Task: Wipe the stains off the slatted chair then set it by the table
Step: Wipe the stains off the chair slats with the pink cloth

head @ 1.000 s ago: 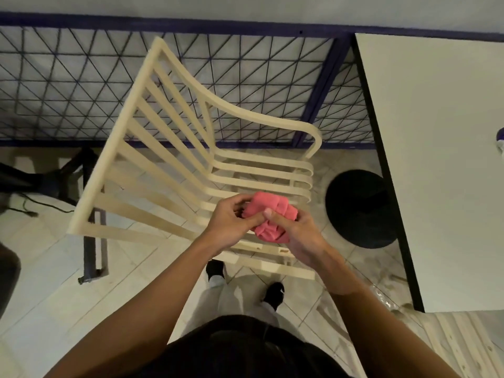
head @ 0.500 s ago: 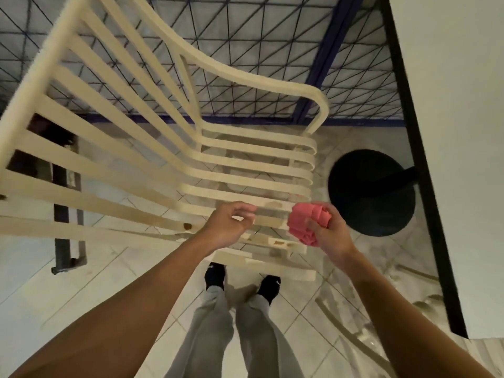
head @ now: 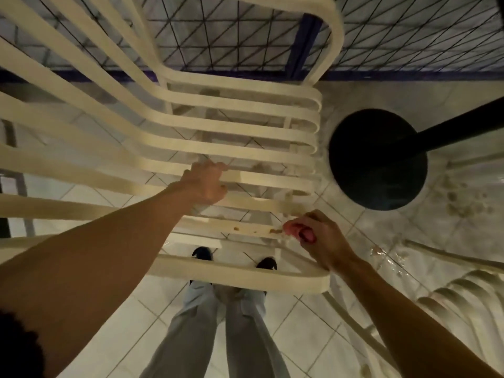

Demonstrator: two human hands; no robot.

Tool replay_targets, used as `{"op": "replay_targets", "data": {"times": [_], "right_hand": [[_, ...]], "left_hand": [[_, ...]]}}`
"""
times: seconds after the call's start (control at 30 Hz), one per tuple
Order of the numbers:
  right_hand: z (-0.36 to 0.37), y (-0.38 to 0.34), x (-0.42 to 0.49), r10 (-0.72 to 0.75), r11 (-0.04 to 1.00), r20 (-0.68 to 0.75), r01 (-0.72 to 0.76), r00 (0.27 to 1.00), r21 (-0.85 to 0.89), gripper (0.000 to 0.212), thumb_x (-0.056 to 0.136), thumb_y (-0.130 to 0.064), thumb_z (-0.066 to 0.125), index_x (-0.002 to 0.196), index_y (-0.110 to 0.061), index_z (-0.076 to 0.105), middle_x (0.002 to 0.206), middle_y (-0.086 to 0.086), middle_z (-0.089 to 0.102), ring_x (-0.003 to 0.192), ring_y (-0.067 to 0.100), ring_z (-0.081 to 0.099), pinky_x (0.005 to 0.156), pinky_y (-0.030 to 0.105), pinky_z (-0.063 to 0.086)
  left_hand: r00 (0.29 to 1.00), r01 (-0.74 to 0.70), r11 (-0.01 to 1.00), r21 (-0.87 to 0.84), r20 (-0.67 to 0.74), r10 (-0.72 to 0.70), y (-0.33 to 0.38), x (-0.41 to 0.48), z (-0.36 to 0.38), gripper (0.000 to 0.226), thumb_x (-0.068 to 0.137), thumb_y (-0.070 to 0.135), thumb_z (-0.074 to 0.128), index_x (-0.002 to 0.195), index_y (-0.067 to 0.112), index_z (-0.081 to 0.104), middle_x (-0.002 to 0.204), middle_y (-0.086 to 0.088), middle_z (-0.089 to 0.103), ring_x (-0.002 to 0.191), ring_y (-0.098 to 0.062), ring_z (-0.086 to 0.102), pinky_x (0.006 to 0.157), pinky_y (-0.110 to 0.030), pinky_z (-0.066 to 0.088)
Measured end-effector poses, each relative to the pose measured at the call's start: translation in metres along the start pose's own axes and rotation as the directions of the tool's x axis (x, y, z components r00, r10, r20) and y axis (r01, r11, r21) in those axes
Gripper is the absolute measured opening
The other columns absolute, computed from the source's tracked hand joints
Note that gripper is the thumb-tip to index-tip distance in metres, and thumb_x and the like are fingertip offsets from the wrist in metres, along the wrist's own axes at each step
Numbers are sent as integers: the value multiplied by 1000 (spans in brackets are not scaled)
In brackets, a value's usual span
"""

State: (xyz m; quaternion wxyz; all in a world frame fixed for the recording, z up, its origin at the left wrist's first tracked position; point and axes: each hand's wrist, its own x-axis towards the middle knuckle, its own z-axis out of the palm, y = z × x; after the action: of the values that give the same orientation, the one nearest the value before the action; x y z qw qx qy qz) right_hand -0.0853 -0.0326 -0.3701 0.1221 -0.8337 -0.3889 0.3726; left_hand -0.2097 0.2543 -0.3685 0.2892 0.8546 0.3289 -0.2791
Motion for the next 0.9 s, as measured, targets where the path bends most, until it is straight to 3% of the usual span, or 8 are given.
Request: {"op": "replay_targets", "data": {"times": [0.1,0.2,0.3,0.4,0.47,0.6,0.7,0.9], "right_hand": [[3,7,4,14,1000,3,-14,1000,6,26,96,-30,62,120,-36,68,123,-12,59,109,8,56,90,5,36],[-5,7,4,67,993,95,-76,993,93,26,98,-57,49,110,-47,69,104,-12,64,98,12,59,89,28,51],[-7,5,4,71,986,132,-90,989,142,25,103,-39,50,116,-40,71,93,-22,56,102,18,57,90,37,53],[-3,3,7,68,984,89,-81,994,156,25,99,-19,61,123,-21,69,95,-18,61,88,-9,61,74,9,49],[-3,-1,10,81,983,73,-92,994,160,22,96,-17,65,117,-23,72,88,-18,65,75,-17,60,66,2,43],[-4,-7,19,123,981,76,-133,989,141,19,91,-14,64,86,-31,72,73,-12,72,66,5,69,71,24,58],[0,-10,22,114,993,82,-115,990,10,14,84,-15,67,83,-29,69,73,-12,71,68,7,68,77,36,59],[2,-22,24,64,994,82,-56,995,-92,8,90,-27,71,97,-31,70,80,-18,68,64,-2,60,78,29,59]], "left_hand": [[999,-9,995,101,39,5,-11,10,4,55,97,37,55,148,23,40,151,-9,33,130,-34,41,108,-45,38],[1000,-13,995,100,-8,14,-20,16,3,54,97,37,57,147,23,42,149,-10,35,132,-33,39,107,-46,36],[999,-7,998,67,-37,10,-27,19,6,59,95,36,61,147,23,37,147,-12,34,134,-33,33,107,-49,38],[1000,5,997,77,-31,-3,-30,17,14,63,95,40,58,151,27,31,151,-11,31,139,-32,25,108,-52,36],[999,12,997,75,-32,-9,-30,17,19,63,96,42,55,153,28,29,154,-9,30,141,-32,21,109,-52,36],[999,10,999,51,-34,-8,-31,20,22,63,97,43,52,153,26,29,156,-9,29,143,-32,17,112,-52,32],[999,10,999,47,-33,-8,-31,20,23,63,97,45,51,153,26,28,157,-8,28,144,-32,15,113,-51,31],[999,17,979,201,-45,-8,-34,19,27,61,100,44,48,154,36,20,161,-1,21,149,-30,8,118,-55,8]]}}
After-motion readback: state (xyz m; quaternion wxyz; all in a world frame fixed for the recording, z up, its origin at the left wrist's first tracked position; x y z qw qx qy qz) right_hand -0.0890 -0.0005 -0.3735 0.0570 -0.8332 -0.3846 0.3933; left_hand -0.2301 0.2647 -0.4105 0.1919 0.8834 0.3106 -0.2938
